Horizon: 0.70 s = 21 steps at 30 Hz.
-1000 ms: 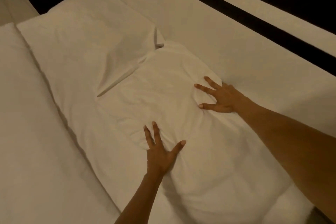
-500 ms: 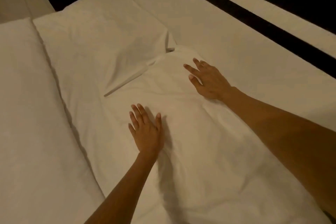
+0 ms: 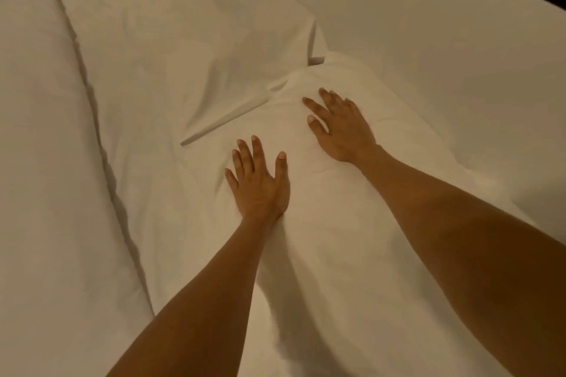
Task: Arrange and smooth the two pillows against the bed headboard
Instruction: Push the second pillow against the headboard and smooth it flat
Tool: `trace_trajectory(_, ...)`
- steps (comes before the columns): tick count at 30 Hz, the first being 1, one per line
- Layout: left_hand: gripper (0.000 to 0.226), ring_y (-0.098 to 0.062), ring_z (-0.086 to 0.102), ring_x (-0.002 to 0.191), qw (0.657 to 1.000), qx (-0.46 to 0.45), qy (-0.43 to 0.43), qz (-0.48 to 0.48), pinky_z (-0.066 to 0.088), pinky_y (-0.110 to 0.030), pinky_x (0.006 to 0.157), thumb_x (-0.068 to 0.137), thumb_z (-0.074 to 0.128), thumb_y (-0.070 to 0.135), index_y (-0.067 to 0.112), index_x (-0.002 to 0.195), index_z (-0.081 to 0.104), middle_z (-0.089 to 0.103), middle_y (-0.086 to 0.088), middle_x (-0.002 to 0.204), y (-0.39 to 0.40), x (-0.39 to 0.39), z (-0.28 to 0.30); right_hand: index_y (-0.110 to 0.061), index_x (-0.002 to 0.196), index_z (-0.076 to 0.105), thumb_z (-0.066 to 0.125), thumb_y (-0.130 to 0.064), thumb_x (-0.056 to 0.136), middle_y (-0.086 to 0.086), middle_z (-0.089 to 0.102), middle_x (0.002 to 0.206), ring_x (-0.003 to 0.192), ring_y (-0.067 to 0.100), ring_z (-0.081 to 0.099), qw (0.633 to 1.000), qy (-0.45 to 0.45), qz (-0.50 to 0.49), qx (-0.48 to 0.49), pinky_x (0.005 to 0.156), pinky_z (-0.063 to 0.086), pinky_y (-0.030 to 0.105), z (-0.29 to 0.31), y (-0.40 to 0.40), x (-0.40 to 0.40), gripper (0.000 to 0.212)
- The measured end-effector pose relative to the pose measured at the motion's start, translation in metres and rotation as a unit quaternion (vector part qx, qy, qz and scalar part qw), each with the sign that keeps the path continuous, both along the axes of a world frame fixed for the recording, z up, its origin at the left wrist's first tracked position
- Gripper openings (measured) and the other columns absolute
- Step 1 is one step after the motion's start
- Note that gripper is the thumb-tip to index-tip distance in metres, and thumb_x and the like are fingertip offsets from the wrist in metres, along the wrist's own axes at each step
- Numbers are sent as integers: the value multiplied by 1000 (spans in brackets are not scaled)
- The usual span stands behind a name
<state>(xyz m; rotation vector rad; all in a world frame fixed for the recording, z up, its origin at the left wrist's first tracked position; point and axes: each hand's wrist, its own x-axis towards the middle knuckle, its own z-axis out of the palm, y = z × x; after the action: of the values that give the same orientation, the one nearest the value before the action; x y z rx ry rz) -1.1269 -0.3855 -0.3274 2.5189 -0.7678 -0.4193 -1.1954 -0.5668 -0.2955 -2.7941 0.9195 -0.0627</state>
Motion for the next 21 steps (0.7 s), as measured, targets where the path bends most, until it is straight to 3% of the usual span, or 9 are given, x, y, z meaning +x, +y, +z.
trace_trajectory(4, 71, -16, -12, 150, 1000, 17, 1, -12, -8, -44, 119, 96, 14, 61, 27, 155, -8, -13, 3, 163, 26, 15, -3, -39, 153, 17, 20, -44, 102, -1, 10, 164, 151, 19, 9, 999, 8, -54, -4, 121, 4, 41, 10, -31, -24, 51)
trace_trajectory(8, 73, -20, -11, 150, 996, 87, 14, 7, -4, -50, 121, 97, 13, 59, 20, 155, -8, -13, -3, 163, 51, 30, -1, -24, 155, 15, 18, -40, 103, 5, 13, 163, 150, 21, 14, 993, 83, -85, 17, 121, 10, 38, 27, -54, -58, 55)
trace_trajectory(10, 71, -26, -9, 150, 991, 119, -18, 49, -2, -52, 120, 101, 17, 51, 8, 155, 1, -9, -12, 163, 54, 27, 13, -9, 151, 30, 14, -38, 101, 16, 29, 157, 145, 29, 28, 992, 73, -89, -56, 119, 19, 40, 41, -51, -65, 60)
trace_trajectory(12, 65, -29, -6, 150, 993, 81, -54, 71, 0, -49, 120, 103, 22, 41, 1, 153, 10, -6, -16, 162, 50, 5, 33, -1, 142, 44, 21, -32, 99, 23, 38, 150, 140, 35, 36, 990, -4, -74, -118, 116, 25, 43, 57, -36, -61, 58)
trace_trajectory(14, 64, -27, -4, 151, 999, -15, -32, 37, -1, -42, 120, 103, 22, 40, 3, 154, 10, -5, -14, 162, 43, -38, 50, -6, 143, 45, 33, -28, 101, 20, 35, 153, 142, 32, 34, 990, -90, -71, -86, 118, 25, 43, 62, -11, -58, 49)
trace_trajectory(16, 69, -22, -4, 151, 996, -89, 11, -20, -4, -36, 120, 99, 17, 49, 8, 155, 7, -5, -7, 163, 40, -85, 50, -14, 147, 41, 32, -31, 100, 14, 31, 156, 145, 28, 29, 992, -115, -50, -28, 119, 23, 43, 49, 18, -66, 50)
trace_trajectory(21, 68, -9, -17, 146, 997, -21, -20, -76, -16, -37, 118, 96, 8, 56, 24, 153, -7, -17, 7, 158, 61, -131, 7, -35, 154, 16, 23, -39, 103, 0, 11, 163, 151, 17, 9, 998, -20, -50, 13, 121, 4, 36, 6, 47, -111, 51)
